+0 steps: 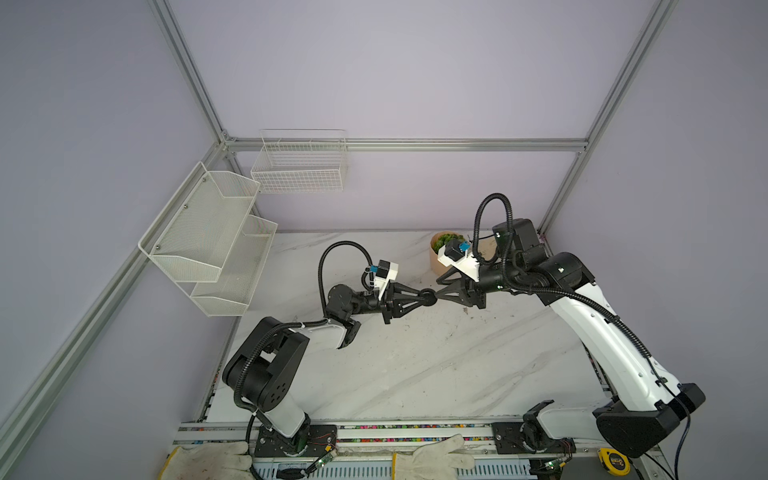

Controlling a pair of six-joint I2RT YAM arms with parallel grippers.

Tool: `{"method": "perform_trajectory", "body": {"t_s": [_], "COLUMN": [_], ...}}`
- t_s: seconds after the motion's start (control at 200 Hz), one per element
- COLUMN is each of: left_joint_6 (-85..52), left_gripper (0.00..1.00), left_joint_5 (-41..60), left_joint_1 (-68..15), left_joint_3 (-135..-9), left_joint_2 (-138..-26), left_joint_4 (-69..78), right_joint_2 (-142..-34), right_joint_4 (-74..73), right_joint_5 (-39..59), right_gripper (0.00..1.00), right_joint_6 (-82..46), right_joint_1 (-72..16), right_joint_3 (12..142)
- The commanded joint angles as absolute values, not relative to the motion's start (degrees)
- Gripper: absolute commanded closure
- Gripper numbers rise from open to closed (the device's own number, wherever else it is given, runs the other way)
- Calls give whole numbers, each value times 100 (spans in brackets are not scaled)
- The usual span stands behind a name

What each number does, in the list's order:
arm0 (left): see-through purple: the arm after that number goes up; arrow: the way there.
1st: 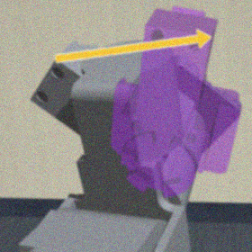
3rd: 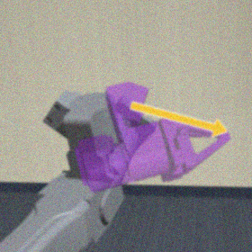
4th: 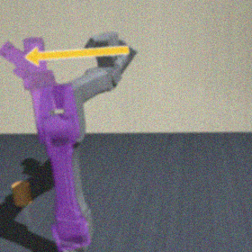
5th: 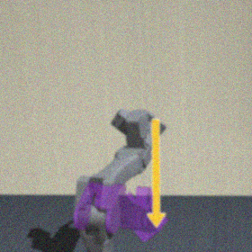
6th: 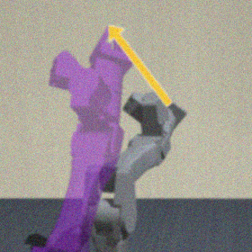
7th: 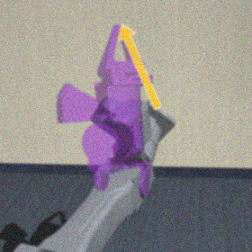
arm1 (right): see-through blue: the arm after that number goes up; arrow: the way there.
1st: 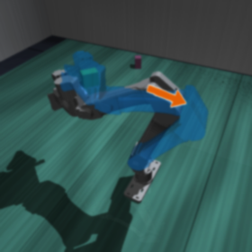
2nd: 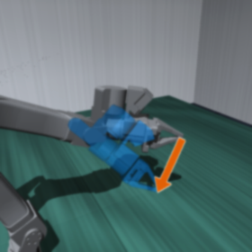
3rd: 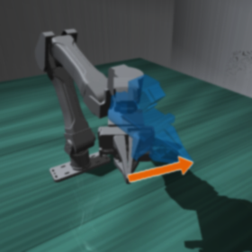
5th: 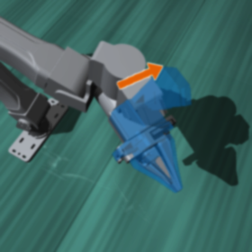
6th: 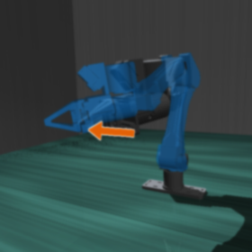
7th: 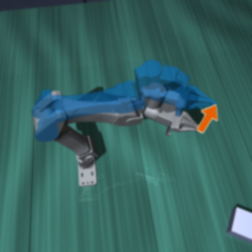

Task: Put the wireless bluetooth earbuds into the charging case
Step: 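Push the open case lid down with the right gripper fingers, then squeeze the closed case between the right gripper fingers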

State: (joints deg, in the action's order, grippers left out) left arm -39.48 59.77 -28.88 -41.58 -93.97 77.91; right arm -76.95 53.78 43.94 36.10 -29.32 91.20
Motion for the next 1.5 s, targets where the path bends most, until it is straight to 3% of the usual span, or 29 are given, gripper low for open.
{"method": "perform_trajectory", "body": {"t_s": [0.0,0.63,1.245,1.49], "left_joint_6": [-3816,-3745,-3771,-3797], "left_gripper": [100,100,100,100], "left_joint_5": [6065,6078,5978,5882], "left_joint_1": [-2839,-2839,-2797,-2760], "left_joint_3": [-4224,-4166,-4166,-4166], "left_joint_2": [-9264,-9176,-9146,-9079], "left_joint_4": [7919,7892,7874,7848], "right_joint_2": [-7825,-8365,-8421,-8222], "right_joint_4": [5585,5519,5434,5203], "right_joint_5": [4692,4623,4585,4135], "right_gripper": [60,62,81,81], "right_joint_6": [3742,3744,3744,3765], "right_joint_1": [-2971,-2994,-3216,-3414], "right_joint_3": [8964,9151,8985,8564]}}
